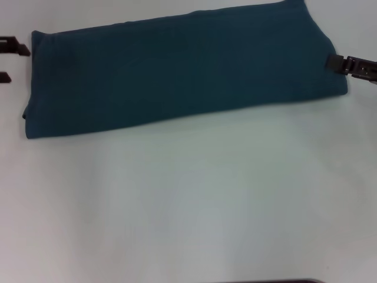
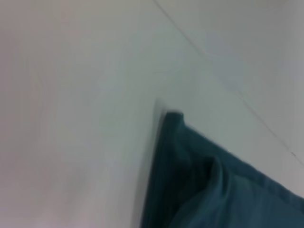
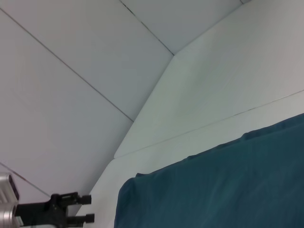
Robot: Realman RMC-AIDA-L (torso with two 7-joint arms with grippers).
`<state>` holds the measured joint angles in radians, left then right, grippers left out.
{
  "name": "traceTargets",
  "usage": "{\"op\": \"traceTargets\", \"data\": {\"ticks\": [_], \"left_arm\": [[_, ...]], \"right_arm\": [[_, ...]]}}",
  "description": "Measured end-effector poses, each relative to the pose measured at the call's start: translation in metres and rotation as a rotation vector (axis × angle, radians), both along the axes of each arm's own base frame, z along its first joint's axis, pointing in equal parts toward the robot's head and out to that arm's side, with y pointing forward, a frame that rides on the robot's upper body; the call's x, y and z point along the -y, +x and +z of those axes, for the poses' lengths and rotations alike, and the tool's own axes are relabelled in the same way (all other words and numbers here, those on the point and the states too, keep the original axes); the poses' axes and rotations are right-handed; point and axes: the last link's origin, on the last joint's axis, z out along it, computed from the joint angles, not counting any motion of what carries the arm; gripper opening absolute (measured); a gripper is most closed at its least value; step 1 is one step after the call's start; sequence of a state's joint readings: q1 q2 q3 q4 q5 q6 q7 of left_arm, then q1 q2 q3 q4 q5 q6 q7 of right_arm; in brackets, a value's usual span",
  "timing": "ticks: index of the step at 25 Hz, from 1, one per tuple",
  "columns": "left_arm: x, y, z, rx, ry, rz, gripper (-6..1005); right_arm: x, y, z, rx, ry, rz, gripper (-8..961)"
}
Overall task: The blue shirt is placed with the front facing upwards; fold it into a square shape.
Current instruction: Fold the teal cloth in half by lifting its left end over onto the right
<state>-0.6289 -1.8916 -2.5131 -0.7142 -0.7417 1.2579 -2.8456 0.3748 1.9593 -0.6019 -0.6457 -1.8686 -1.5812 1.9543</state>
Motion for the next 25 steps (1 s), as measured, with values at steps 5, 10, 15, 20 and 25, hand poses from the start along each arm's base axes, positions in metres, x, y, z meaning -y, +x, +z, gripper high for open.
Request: {"op": "traceTargets", "data": {"ticks": [5, 10, 15, 20, 25], "left_arm": [[-0.008, 0.001, -0.021, -0.103, 0.025, -0.027, 792], [-0.003, -0.006, -0.029, -0.11, 0.008, -0.006, 792], [0.001, -0.011, -0.033, -0.108, 0.008, 0.009, 793], [0.001, -0.011, -0.038, -0.108, 0.012, 0.011, 793], [0.001, -0.01, -0.041, -0.104, 0.007, 0.014, 793]], "right_arm": [[-0.002, -0.001, -0.001, -0.001, 0.004, 0.002, 897], [-0.003, -0.002, 0.0, 0.0, 0.006, 0.006, 897], [-0.002, 0.0, 0.002, 0.004, 0.011, -0.002, 897], [-0.002, 0.001, 0.002, 0.006, 0.013, -0.004, 897], [-0.002, 0.0, 0.001, 0.007, 0.013, -0.001, 897]]}}
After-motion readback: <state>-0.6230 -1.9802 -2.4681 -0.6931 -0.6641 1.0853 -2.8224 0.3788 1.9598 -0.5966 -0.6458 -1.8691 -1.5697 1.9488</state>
